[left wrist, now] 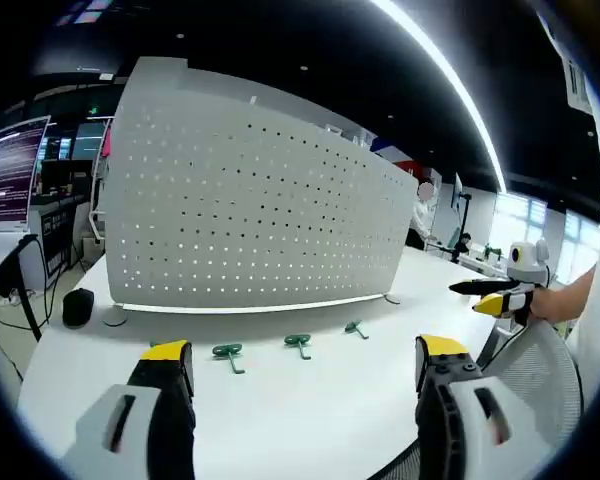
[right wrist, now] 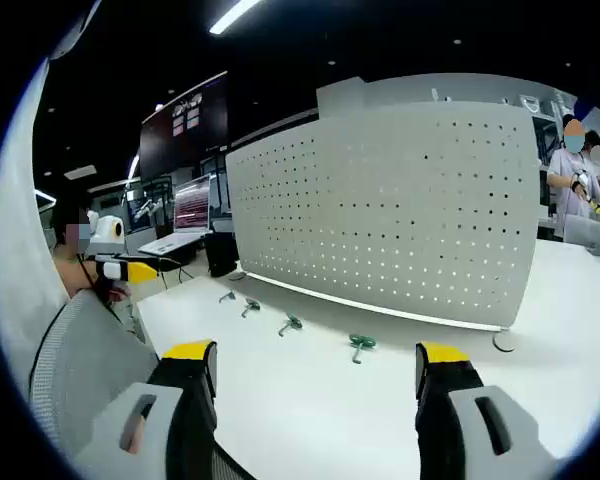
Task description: Insert the hook assembly into the mounting plate slot until the hook locks in place.
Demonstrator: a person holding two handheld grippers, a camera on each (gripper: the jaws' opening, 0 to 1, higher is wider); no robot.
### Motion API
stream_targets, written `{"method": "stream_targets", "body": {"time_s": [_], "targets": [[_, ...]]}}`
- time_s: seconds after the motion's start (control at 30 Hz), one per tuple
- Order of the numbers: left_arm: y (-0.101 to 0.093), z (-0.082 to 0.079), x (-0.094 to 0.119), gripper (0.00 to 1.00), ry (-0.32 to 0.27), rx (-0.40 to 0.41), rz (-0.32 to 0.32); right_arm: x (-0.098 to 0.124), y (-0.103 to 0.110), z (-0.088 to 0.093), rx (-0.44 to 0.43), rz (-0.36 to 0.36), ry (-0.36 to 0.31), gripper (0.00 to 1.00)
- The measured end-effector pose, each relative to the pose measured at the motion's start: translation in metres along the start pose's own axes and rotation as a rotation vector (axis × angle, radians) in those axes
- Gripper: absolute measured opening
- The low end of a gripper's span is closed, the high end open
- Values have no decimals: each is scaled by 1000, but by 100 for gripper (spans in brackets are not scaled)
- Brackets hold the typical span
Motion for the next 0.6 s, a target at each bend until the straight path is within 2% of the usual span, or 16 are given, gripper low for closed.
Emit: {"method": "stream_targets", "body": {"time_s": [0.6], "targets": [[0, 0, 0, 95, -3, 1, 0, 0, 0, -1, 1, 1, -2, 80]]}}
Point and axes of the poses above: the point that each gripper's makers call its tool centre point, and the gripper's own axes: x roughly backward along the fingers, y roughly to its left, z roughly out of its underside, the point moved 10 cm from there along x, roughly backward along the fingers, and after that the axes turned 2 degrees about -z, right-handed, at the moved point
